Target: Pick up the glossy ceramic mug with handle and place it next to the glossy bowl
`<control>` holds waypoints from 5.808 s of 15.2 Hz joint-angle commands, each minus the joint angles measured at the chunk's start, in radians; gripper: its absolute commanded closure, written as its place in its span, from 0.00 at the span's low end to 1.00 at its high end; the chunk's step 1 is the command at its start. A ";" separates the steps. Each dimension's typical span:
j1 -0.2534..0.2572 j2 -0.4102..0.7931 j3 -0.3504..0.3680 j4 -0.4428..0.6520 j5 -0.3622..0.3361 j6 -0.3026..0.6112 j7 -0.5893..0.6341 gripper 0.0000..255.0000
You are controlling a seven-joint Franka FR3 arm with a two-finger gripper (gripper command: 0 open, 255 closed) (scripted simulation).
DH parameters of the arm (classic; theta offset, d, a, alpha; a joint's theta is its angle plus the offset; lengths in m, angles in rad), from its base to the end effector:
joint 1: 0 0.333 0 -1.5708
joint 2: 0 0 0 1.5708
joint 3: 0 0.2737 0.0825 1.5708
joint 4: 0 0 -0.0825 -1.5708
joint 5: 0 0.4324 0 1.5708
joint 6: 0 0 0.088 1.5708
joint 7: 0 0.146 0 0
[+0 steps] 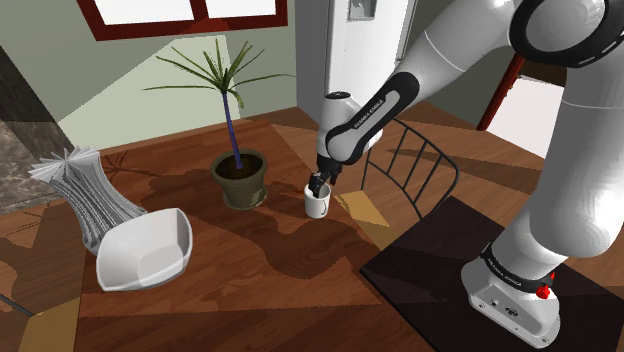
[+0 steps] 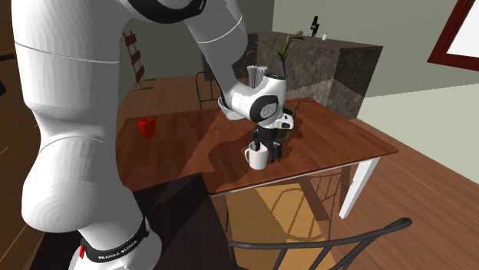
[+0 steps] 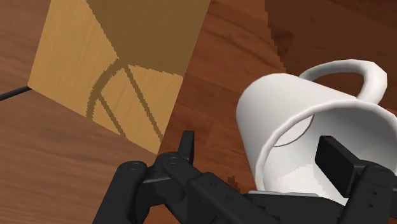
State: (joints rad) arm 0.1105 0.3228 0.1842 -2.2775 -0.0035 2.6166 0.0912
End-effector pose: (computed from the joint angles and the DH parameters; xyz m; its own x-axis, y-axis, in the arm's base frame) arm 0.5240 0.1681 0.0970 0.9807 0.1948 0.0163 0.1954 -0.9790 -0.0580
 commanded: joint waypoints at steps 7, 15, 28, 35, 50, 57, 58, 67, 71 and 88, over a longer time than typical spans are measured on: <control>0.001 0.006 -0.001 0.001 -0.002 0.005 0.000 1.00; 0.001 0.006 -0.001 0.001 -0.002 0.005 0.000 1.00; -0.013 -0.131 0.016 0.011 0.033 -0.140 -0.017 1.00; -0.017 -0.200 0.020 0.031 0.049 -0.228 -0.025 1.00; -0.022 -0.318 0.021 0.111 0.071 -0.424 -0.033 1.00; 0.034 -0.221 0.070 0.249 0.037 -0.461 0.092 1.00; 0.047 -0.197 0.078 0.278 0.028 -0.467 0.116 1.00; 0.180 0.046 0.122 0.606 -0.066 -0.556 0.319 1.00; 0.253 0.178 0.126 0.802 -0.108 -0.623 0.391 1.00; 0.333 0.376 0.110 0.943 -0.158 -0.569 0.451 1.00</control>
State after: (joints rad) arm 0.4443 0.6952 0.2950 -1.3269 -0.1605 2.0363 0.5426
